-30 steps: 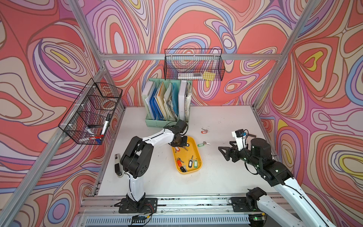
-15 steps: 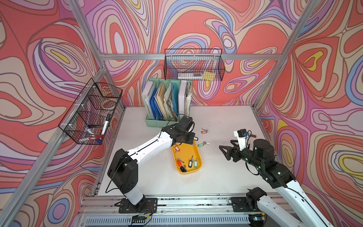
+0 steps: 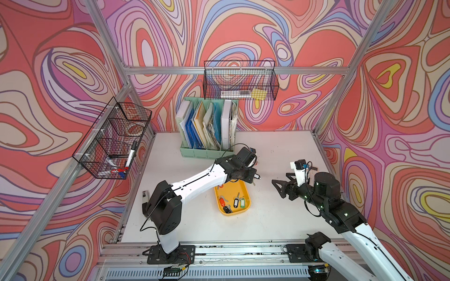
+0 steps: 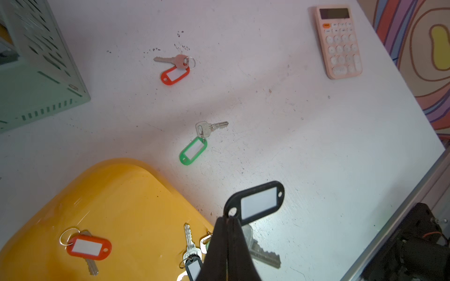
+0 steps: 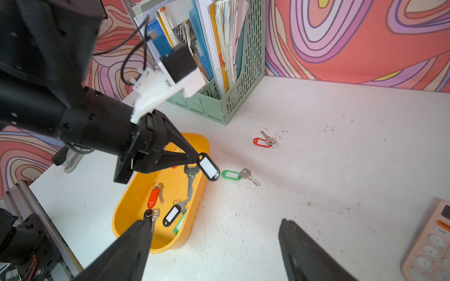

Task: Take the keys out of the storage box
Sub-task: Place the key at the center of the board.

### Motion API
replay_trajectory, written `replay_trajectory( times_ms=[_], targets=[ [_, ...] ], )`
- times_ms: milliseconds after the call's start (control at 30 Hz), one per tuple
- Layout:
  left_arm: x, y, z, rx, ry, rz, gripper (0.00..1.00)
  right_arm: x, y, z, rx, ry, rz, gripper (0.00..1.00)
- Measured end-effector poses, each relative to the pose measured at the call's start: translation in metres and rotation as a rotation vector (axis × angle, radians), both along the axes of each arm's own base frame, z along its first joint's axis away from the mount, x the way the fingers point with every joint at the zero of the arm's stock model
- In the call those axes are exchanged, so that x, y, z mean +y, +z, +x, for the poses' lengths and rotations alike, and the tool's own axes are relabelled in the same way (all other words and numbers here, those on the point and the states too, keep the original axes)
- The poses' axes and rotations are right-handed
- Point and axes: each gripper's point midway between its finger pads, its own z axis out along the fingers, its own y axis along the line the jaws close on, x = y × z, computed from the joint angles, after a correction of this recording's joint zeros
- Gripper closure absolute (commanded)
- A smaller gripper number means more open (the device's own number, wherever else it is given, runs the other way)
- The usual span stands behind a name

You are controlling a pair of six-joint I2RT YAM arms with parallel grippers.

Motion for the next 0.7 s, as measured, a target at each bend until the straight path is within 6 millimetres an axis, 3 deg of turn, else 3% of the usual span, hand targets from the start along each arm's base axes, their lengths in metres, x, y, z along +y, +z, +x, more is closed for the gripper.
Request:
replay_trajectory(
  times_ms=[233,700],
  targets=[
    [-0.011,-0.040,-0.001,0.091,-0.011,0.038,1.00,0.000,0.001,0.001,-0.004,-0.002,0.001,0.14],
    [-0.029,-0.076,-0.006,0.162,-0.032,0.084,1.00,0.002,0.001,0.006,-0.006,-0.002,0.002,0.14]
  ],
)
